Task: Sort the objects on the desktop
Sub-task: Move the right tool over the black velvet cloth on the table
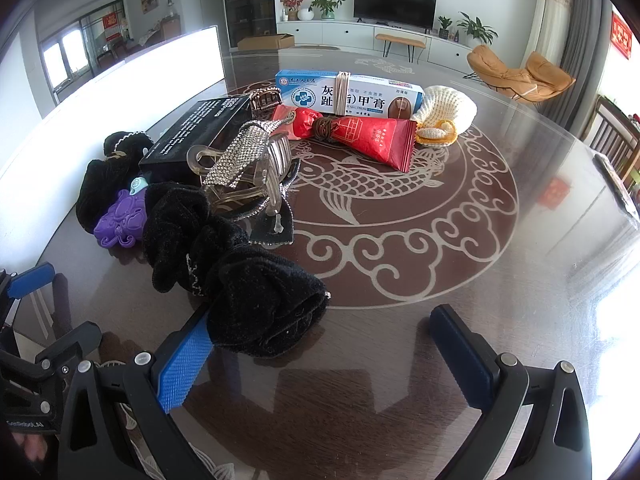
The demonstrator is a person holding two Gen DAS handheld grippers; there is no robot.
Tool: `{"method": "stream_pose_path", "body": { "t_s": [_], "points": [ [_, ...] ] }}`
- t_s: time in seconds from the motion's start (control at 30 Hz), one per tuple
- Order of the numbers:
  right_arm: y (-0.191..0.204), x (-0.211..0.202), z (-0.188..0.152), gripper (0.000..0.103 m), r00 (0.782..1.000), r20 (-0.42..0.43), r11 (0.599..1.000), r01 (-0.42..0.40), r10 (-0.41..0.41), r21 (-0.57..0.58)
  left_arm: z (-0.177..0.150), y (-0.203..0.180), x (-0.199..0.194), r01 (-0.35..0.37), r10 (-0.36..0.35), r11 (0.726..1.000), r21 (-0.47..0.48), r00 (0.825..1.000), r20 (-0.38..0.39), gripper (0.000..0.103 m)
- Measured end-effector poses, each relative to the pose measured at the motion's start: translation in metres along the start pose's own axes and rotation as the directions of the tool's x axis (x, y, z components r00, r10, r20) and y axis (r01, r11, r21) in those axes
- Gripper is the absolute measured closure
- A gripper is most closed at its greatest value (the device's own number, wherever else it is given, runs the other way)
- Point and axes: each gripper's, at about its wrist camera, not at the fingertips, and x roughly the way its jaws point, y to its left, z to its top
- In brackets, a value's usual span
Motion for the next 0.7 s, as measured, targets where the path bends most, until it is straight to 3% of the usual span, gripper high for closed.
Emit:
{"method": "stream_pose_path", "body": {
  "t_s": [0.7],
  "points": [
    [0.000, 0.000, 0.000, 0.000, 1.000, 0.000, 1.000, 0.000, 0.000, 0.001, -0.031, 0.004, -0.022, 0.024, -0.025, 0.999, 0.028, 0.999, 0.048, 0.000]
  ]
}}
